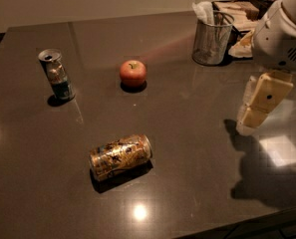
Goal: Pick orange can
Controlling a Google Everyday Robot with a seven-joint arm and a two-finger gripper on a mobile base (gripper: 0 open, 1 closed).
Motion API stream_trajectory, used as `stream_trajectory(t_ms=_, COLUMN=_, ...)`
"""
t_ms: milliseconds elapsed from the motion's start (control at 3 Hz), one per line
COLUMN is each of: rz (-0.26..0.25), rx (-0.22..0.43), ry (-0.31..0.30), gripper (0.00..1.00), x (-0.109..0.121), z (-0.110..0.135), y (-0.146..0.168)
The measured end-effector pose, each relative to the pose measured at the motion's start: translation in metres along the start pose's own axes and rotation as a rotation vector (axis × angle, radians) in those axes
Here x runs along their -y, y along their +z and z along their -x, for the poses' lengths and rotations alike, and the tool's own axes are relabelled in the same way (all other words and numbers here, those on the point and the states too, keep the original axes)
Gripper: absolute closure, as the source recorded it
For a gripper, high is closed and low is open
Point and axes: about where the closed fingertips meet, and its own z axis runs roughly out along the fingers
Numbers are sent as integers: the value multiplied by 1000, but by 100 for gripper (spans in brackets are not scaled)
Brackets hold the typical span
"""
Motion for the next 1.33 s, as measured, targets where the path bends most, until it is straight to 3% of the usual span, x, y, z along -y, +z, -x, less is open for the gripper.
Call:
stream_trajectory(t_ms=333, rz=55, rx=42, ry=-83, gripper=0, x=-25, z=38, y=21)
stream_trajectory(t_ms=667, rz=126, rx=43, ry=-167, gripper=0, x=-56, z=77, y=57)
stream_trajectory(t_ms=1000, rz=182, rx=44, ry=-237, gripper=0, x=-77, z=107, y=87)
stream_trajectory(t_ms=1333, rz=222, rx=40, ry=-270, gripper=0, x=-87, z=124, y=110)
